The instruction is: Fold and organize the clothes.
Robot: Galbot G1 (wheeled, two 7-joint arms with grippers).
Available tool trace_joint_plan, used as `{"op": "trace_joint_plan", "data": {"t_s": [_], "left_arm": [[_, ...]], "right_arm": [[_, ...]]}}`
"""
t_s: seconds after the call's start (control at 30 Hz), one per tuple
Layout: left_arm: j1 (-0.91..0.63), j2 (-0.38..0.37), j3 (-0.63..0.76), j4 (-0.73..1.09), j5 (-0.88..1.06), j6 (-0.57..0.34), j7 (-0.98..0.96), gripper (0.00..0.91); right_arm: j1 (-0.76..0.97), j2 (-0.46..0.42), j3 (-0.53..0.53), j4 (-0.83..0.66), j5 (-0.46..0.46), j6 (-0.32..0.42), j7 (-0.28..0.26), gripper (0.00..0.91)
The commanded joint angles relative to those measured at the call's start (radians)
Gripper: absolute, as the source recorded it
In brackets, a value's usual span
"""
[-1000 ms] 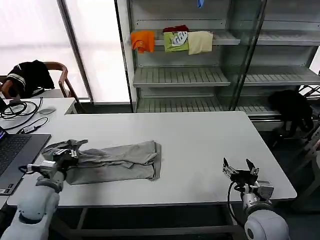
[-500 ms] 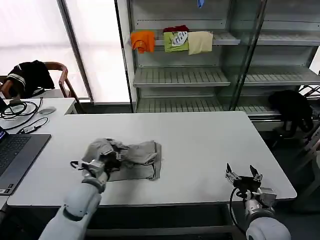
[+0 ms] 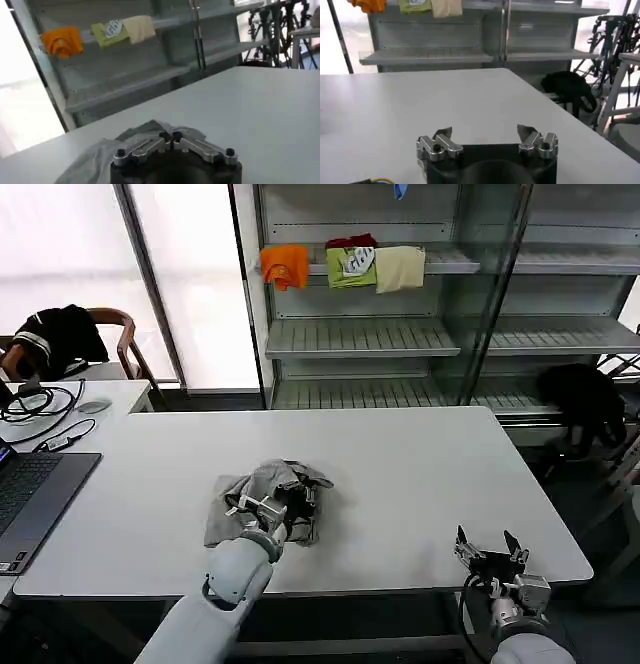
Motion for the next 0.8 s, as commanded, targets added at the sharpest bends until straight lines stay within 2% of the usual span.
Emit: {"op": "trace_joint_plan", "data": {"t_s": [0.03,0.27,0.57,0.7,0.8], "left_arm": [[-0.023,-0.035,0.052,0.049,0.019,-0.004,-0.003,0.907],[0.004,-0.023,0.006,0.007,-0.051,-0.059,-0.015,0.907],[0.023,-0.067,-0.038,-0.161,-0.263,-0.146,-0.054,0.907],[0.041,-0.032,-0.087,-0.264,-0.308,-0.133,-0.083,0.907],[0.064,0.011,-0.164,-0.273,-0.308,-0.118,-0.111,0.907]], "right_arm": [[-0.006,0.01,-0.003,-0.004,-0.009,0.002,-0.001,0.907],[0.016,0.002,-0.027,-0.022,-0.01,0.003,-0.001,0.907],[0.055,-0.024,-0.067,-0.028,0.0,0.002,-0.009,0.907],[0.079,-0.045,-0.098,-0.035,0.005,-0.001,-0.011,0.907],[0.098,-0.051,-0.117,-0.043,0.009,-0.003,-0.011,0.907]]}}
